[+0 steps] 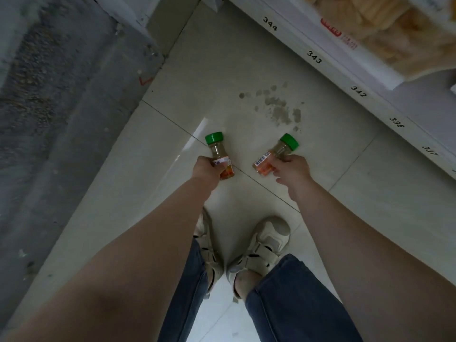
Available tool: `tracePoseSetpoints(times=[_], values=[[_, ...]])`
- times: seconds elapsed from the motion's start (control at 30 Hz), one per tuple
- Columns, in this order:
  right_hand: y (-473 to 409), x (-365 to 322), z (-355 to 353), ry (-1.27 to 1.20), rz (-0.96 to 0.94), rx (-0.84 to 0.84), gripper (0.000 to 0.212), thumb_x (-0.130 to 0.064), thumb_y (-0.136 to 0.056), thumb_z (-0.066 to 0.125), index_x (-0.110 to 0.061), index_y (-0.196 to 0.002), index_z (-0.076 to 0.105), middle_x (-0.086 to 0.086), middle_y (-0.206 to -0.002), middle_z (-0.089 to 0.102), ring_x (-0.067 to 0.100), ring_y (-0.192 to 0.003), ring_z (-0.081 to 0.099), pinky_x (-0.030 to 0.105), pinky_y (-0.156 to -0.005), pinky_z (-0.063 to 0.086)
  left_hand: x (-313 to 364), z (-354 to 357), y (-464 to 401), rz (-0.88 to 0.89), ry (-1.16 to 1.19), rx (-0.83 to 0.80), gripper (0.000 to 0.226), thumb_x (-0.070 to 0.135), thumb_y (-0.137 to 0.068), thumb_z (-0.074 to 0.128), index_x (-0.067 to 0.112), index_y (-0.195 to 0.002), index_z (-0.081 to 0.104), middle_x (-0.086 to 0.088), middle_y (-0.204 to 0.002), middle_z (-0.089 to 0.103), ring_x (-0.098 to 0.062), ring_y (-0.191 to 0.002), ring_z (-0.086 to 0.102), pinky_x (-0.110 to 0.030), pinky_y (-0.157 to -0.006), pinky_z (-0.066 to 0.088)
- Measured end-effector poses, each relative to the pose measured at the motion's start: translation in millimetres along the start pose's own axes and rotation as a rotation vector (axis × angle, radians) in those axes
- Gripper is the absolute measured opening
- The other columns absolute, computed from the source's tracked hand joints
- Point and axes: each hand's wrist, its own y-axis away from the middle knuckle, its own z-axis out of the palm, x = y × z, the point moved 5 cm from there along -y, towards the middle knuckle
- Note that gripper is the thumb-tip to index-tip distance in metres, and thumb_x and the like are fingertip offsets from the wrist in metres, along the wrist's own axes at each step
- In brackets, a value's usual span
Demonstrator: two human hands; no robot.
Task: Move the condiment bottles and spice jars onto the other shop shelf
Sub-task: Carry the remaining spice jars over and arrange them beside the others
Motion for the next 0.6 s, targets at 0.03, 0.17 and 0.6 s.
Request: tracePoseSetpoints(times=[0.03,0.17,0.6], values=[[20,-3,-7,-0.034,0.013,-0.041,0.013,-0.02,-0.089,0.064,-0.007,-0.089,0.062,0.009,-0.085,0.065,0.021,-0.082,0.06,0.043,-0.085,0.052,4,-6,15,0.007,-0.008,-0.014,0.037,0.027,-0.091,0.06,0.003,-0.119,0.057,-0.013,-0.111,0.065,-0.018,-0.079,0.056,-0.021,-0.056,0.042],[117,-22,-35,-0.351,0.057,-0.28,0.029,-0.012,-0.094,0.055,0.005,-0.117,0.054,0.02,-0.106,0.066,0.023,-0.088,0.068,0.032,-0.086,0.057,24,-33,102,0.038,-0.018,-0.065,0.05,0.041,-0.087,0.063,0.004,-0.121,0.055,-0.01,-0.101,0.063,-0.016,-0.073,0.053,-0.021,-0.061,0.041],[438,-130,-107,-0.726,0.016,-0.476,0.034,-0.023,-0.088,0.036,-0.01,-0.112,0.056,0.01,-0.091,0.072,0.015,-0.074,0.062,0.026,-0.072,0.047,99,-167,420,0.242,0.187,-0.352,0.017,0.025,-0.096,0.053,0.012,-0.105,0.053,-0.005,-0.089,0.063,-0.011,-0.076,0.059,-0.024,-0.079,0.048]])
